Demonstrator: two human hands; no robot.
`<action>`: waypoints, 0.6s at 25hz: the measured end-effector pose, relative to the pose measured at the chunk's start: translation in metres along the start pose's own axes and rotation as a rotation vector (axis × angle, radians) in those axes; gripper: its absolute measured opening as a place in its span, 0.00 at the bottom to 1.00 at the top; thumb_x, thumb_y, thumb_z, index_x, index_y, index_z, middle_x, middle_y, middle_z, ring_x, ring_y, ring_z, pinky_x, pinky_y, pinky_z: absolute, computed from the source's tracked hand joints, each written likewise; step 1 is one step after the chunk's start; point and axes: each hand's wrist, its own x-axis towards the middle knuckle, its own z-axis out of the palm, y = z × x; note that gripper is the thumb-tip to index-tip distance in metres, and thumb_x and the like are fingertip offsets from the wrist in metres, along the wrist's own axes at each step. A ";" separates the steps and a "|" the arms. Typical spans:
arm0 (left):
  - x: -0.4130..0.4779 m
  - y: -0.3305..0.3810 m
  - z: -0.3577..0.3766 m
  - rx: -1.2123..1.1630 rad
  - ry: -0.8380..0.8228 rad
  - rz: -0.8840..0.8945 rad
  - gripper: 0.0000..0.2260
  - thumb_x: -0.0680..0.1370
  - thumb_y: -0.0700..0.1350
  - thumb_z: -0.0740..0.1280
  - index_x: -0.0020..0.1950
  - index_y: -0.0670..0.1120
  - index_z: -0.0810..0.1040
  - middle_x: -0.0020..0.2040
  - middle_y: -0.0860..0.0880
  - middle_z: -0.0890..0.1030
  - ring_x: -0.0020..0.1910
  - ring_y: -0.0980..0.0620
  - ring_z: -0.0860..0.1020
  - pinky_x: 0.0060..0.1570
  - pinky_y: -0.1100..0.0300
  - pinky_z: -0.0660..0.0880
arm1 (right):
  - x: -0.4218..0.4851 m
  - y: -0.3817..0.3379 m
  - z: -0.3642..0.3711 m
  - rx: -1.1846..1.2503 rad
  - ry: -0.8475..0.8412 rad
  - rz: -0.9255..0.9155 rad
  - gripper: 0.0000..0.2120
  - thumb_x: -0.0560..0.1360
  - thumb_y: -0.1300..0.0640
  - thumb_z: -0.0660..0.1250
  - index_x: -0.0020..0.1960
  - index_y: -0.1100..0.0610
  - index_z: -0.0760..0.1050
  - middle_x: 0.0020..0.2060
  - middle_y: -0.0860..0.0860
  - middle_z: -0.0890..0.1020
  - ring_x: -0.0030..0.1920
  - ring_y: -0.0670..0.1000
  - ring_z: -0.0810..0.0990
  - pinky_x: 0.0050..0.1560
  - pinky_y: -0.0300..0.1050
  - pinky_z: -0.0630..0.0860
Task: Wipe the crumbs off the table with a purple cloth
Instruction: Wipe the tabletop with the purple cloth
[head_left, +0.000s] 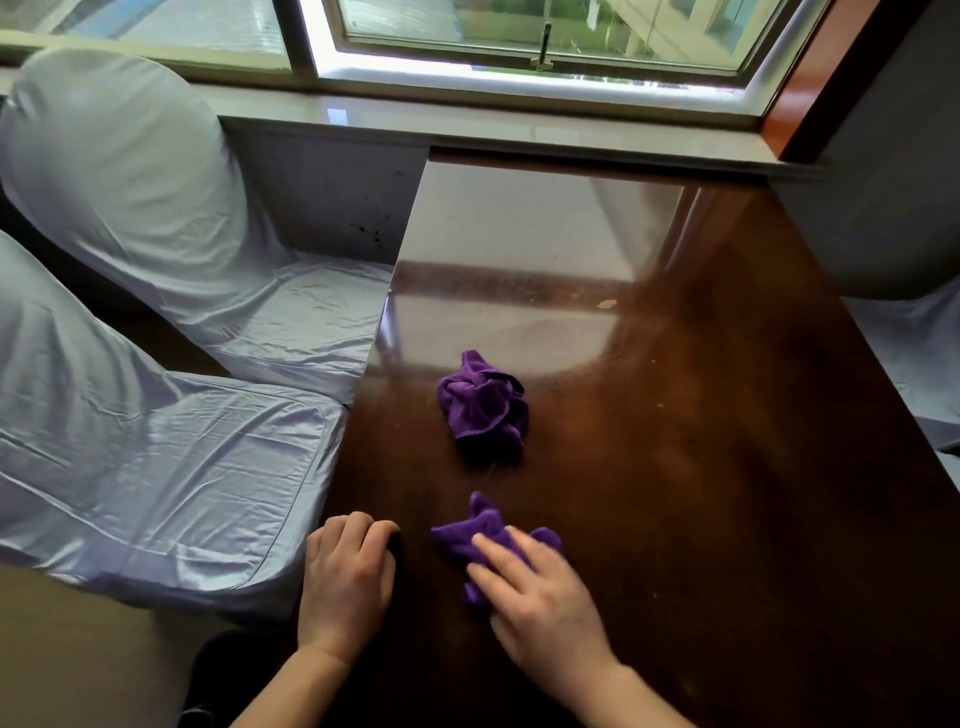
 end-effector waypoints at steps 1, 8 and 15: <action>-0.001 -0.001 0.001 -0.008 0.007 -0.005 0.10 0.71 0.46 0.61 0.49 0.49 0.78 0.42 0.49 0.76 0.46 0.45 0.72 0.47 0.50 0.67 | -0.002 0.017 -0.005 -0.031 -0.008 0.064 0.22 0.66 0.54 0.71 0.61 0.50 0.81 0.66 0.49 0.79 0.63 0.57 0.79 0.66 0.52 0.71; -0.002 -0.004 0.006 -0.004 0.019 0.013 0.09 0.72 0.46 0.61 0.50 0.50 0.77 0.43 0.49 0.75 0.46 0.45 0.72 0.47 0.50 0.67 | -0.030 0.017 -0.005 -0.114 0.144 0.495 0.18 0.69 0.56 0.65 0.58 0.54 0.83 0.62 0.52 0.81 0.58 0.64 0.80 0.59 0.57 0.75; -0.002 -0.005 0.006 0.011 0.025 -0.003 0.08 0.71 0.46 0.63 0.48 0.50 0.78 0.42 0.49 0.75 0.45 0.45 0.72 0.47 0.50 0.68 | 0.032 -0.009 0.010 0.078 -0.012 0.003 0.19 0.72 0.57 0.68 0.62 0.52 0.80 0.66 0.50 0.79 0.66 0.59 0.76 0.66 0.54 0.73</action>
